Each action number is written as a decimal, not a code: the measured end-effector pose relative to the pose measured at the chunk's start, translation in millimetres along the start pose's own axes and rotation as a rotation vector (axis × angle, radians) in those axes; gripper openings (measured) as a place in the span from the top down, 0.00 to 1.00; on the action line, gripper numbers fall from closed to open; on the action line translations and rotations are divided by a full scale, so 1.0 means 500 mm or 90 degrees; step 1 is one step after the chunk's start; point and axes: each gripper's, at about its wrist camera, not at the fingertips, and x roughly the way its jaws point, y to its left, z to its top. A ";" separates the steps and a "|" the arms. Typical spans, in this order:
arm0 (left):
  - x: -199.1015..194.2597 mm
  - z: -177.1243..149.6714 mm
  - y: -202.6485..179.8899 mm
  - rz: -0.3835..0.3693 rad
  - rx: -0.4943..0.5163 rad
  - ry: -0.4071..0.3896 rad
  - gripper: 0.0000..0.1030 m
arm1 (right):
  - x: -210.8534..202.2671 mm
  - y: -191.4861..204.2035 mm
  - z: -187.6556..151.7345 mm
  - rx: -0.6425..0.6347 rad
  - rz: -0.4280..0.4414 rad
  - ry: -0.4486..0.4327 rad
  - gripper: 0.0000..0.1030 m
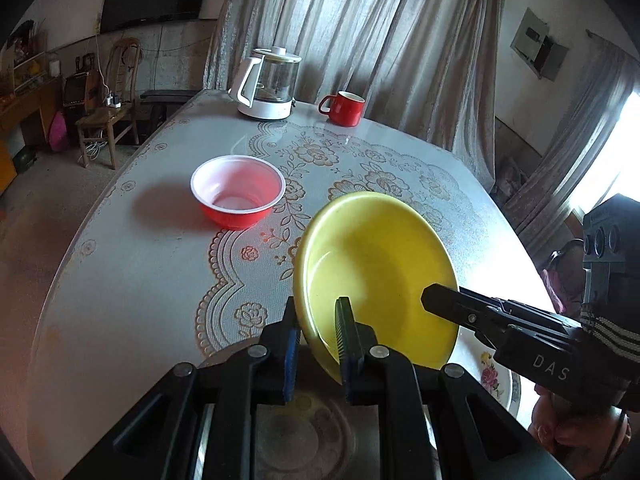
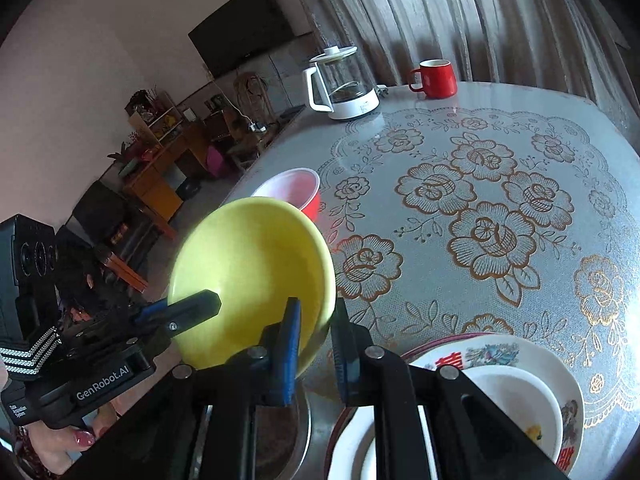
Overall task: Organize plates and bowls
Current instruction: 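Lift the yellow bowl and carry it over the steel bowl, then lower the yellow bowl into the steel bowl and open the right gripper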
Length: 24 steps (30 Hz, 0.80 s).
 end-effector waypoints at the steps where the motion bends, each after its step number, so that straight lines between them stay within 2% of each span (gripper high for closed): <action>1: -0.009 -0.009 0.005 0.003 -0.001 -0.002 0.85 | -0.002 0.009 -0.008 -0.005 -0.001 -0.001 0.86; 6: -0.051 -0.043 0.032 -0.003 -0.023 -0.016 0.84 | -0.003 0.038 -0.054 -0.003 0.021 0.013 0.86; 11: -0.077 -0.069 0.036 -0.005 -0.020 -0.033 0.83 | 0.006 0.052 -0.094 0.011 0.026 0.035 0.86; 24: -0.087 -0.124 0.061 -0.009 -0.044 -0.021 0.83 | -0.005 0.080 -0.141 0.015 0.039 0.043 0.86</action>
